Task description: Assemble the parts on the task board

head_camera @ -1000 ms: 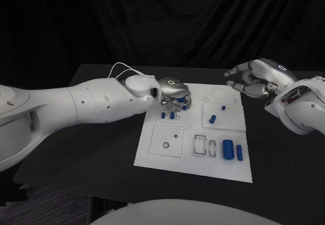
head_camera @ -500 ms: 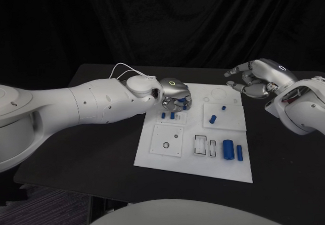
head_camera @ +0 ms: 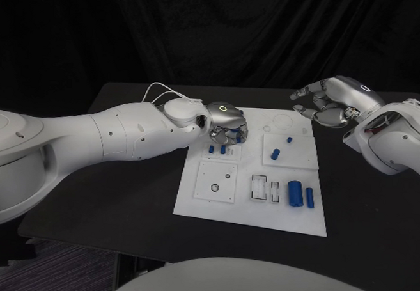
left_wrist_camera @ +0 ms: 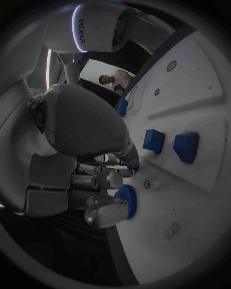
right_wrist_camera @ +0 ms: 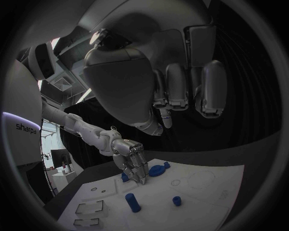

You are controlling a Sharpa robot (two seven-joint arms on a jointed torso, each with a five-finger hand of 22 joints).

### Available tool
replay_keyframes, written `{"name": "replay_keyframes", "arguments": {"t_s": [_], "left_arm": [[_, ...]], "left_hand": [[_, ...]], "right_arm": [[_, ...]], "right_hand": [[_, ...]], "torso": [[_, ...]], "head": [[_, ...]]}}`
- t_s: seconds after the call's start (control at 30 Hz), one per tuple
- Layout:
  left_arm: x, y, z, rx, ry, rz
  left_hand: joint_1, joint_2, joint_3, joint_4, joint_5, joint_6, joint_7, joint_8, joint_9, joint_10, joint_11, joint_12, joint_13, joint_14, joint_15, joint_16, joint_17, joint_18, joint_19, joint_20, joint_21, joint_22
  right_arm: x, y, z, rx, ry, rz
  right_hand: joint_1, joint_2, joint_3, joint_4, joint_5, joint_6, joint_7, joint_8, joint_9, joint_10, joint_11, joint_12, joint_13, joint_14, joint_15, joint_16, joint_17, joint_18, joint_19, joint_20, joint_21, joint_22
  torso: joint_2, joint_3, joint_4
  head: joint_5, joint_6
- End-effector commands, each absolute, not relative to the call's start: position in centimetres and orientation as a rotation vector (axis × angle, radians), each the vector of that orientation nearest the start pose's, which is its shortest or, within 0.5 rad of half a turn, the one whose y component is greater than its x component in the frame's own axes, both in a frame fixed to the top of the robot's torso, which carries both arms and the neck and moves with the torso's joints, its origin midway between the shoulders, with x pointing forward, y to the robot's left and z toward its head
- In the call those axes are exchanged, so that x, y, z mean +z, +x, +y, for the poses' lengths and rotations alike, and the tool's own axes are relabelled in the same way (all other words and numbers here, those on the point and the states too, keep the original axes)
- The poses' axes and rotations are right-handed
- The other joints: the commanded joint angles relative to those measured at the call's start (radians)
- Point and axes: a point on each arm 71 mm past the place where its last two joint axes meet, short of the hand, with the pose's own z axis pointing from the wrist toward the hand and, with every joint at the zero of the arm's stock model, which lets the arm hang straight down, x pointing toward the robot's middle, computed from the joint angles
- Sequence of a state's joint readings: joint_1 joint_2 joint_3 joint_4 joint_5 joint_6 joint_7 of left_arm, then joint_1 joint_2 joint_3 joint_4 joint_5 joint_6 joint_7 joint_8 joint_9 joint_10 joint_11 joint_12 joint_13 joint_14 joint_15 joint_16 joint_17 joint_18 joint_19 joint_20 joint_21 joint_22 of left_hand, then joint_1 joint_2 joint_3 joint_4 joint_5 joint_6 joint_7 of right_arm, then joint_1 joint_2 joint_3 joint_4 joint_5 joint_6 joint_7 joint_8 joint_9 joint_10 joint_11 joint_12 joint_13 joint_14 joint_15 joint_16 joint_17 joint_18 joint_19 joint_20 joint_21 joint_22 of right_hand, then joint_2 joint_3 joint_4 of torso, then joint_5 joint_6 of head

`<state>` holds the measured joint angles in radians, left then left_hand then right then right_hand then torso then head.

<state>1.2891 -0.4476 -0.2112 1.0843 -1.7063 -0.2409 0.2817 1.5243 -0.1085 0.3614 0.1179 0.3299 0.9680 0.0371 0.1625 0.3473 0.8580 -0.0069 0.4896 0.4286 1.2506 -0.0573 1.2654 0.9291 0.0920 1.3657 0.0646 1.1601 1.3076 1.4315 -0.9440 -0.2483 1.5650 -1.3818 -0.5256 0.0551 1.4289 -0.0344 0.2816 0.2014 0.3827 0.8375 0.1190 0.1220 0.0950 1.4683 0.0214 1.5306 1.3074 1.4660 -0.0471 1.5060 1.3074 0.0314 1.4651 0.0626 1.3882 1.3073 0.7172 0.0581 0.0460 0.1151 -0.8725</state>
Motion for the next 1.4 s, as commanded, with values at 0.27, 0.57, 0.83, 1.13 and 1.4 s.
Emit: {"name": "replay_keyframes", "arguments": {"t_s": [0.27,0.57,0.83,1.13,1.4], "left_arm": [[-21.4,52.3,10.2,-0.748,0.854,1.507],[-20.2,51.6,11.2,-0.761,0.831,1.43],[-18.4,51.3,12.0,-0.75,0.825,1.417],[-18.2,51.2,13.2,-0.719,0.815,1.474],[-18.4,51.4,14.4,-0.685,0.797,1.513]], "left_hand": [[-0.013,0.0,0.01,-0.02,0.018,0.023,0.001,-0.006,0.007,0.061,-0.002,-0.057,-0.037,0.026,-0.002,0.011,0.007,-0.008,0.021,-0.007,0.024,0.153],[-0.015,-0.006,0.021,-0.026,0.001,0.035,0.001,-0.01,0.009,0.094,-0.002,-0.077,-0.053,0.039,-0.004,0.017,0.015,-0.01,0.029,-0.01,0.038,0.157],[-0.02,-0.009,0.026,-0.025,-0.004,0.043,0.003,-0.011,0.01,0.111,-0.003,-0.084,-0.058,0.036,-0.004,0.012,0.007,-0.01,0.03,-0.01,0.037,0.156],[-0.024,-0.014,0.034,-0.025,-0.01,0.049,0.004,-0.015,0.011,0.123,-0.003,-0.108,-0.072,0.035,-0.005,0.007,-0.004,-0.011,0.031,-0.01,0.04,0.157],[-0.024,-0.014,0.036,-0.026,-0.01,0.051,0.005,-0.016,0.011,0.124,-0.002,-0.112,-0.074,0.033,-0.005,0.004,-0.008,-0.011,0.03,-0.01,0.038,0.157]], "right_arm": [[-13.0,48.4,-24.0,0.658,-0.213,1.432],[-13.1,48.4,-24.2,0.651,-0.209,1.436],[-13.1,48.5,-24.2,0.645,-0.207,1.444],[-13.2,48.6,-24.1,0.644,-0.208,1.452],[-13.2,48.6,-24.1,0.642,-0.208,1.457]], "right_hand": [[-0.009,0.001,0.006,-0.002,0.007,0.005,0.002,-0.004,-0.001,0.045,-0.004,-0.007,0.204,0.082,-0.002,-0.007,0.172,0.015,0.022,-0.002,-0.005,0.201],[-0.009,0.001,0.007,-0.002,0.007,0.006,0.002,-0.003,-0.001,0.045,-0.004,-0.007,0.204,0.082,-0.003,-0.008,0.171,0.015,0.022,-0.002,-0.005,0.201],[-0.01,0.001,0.007,-0.002,0.006,0.007,0.002,-0.003,-0.002,0.044,-0.004,-0.008,0.202,0.082,-0.003,-0.008,0.171,0.015,0.022,-0.003,-0.006,0.201],[-0.01,0.001,0.008,-0.002,0.006,0.007,0.002,-0.003,-0.002,0.043,-0.004,-0.009,0.201,0.082,-0.003,-0.009,0.17,0.016,0.021,-0.003,-0.008,0.2],[-0.01,0.001,0.008,-0.002,0.006,0.007,0.002,-0.003,-0.002,0.043,-0.004,-0.009,0.201,0.082,-0.003,-0.009,0.17,0.016,0.021,-0.003,-0.008,0.2]], "torso": [[0.0,-0.0001,0.0005],[-0.001,0.0001,0.0009],[-0.004,0.0021,0.0034],[-0.002,0.0018,0.0039],[-0.001,-0.0003,0.0025]], "head": [[-0.003,0.0],[-0.004,0.0],[-0.002,0.0],[-0.002,0.0],[0.001,0.0]]}}
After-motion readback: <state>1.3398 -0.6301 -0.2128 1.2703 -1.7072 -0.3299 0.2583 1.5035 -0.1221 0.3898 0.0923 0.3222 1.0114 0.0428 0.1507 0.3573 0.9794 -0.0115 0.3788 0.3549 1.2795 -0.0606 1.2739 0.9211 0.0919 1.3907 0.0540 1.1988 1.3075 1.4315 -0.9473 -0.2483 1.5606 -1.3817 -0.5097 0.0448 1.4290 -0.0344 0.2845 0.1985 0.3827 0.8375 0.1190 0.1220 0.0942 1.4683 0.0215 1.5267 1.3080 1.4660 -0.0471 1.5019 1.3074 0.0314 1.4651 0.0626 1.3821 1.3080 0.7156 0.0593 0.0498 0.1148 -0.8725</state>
